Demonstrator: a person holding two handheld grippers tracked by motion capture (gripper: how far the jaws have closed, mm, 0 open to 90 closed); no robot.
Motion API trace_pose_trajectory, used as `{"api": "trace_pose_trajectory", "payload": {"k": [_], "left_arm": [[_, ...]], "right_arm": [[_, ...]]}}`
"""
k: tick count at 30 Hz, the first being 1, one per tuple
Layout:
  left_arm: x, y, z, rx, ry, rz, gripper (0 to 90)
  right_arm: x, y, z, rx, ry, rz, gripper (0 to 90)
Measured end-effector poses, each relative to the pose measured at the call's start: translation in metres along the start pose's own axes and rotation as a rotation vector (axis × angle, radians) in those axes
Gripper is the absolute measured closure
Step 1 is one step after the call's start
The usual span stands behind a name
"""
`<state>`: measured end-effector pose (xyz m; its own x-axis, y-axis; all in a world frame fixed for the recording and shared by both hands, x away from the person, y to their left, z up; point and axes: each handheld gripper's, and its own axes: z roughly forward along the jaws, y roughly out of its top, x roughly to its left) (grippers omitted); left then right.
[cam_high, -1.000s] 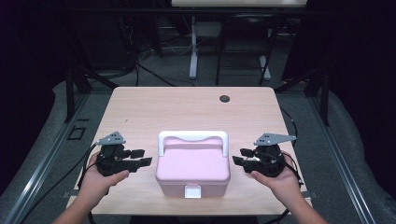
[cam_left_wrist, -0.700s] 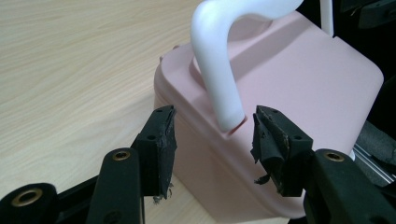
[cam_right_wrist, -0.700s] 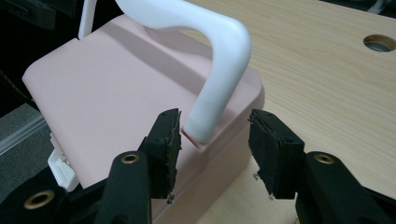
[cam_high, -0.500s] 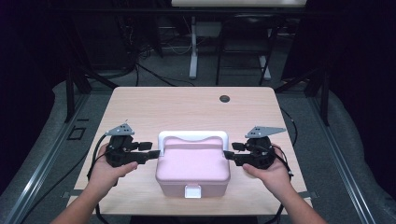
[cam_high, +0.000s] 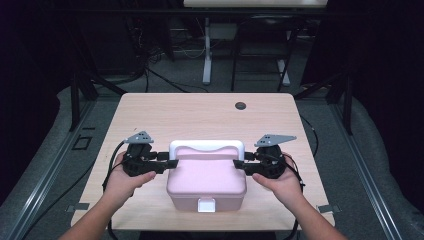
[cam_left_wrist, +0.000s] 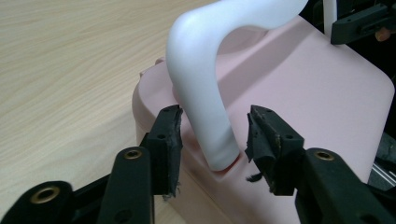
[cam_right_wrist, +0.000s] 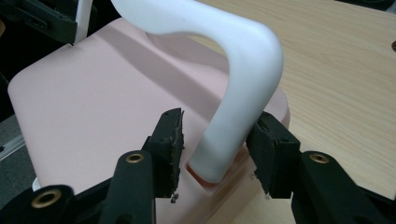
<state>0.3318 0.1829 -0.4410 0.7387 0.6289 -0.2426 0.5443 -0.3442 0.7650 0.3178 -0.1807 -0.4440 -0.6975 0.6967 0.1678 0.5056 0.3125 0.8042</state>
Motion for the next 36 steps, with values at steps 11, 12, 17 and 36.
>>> {"api": "trace_pose_trajectory", "payload": {"k": [11,12,17,36], "left_arm": [[-0.0022,0.0003,0.0004,0.002,0.023,0.03,65.5],[-0.0025,0.0004,0.0005,-0.002,0.023,0.032,66.0],[-0.0045,0.001,-0.0005,0.007,0.023,0.031,69.1],[-0.0099,-0.0011,-0.0033,-0.006,0.03,0.03,73.5]], "right_arm": [[-0.0014,0.0003,-0.0013,-0.011,-0.01,-0.005,65.4],[-0.0013,0.0003,-0.0014,-0.012,-0.011,-0.009,65.7],[0.0019,0.0002,-0.0025,-0.013,-0.013,-0.027,68.5],[0.0071,-0.001,-0.0052,-0.013,-0.024,-0.085,71.8]]}}
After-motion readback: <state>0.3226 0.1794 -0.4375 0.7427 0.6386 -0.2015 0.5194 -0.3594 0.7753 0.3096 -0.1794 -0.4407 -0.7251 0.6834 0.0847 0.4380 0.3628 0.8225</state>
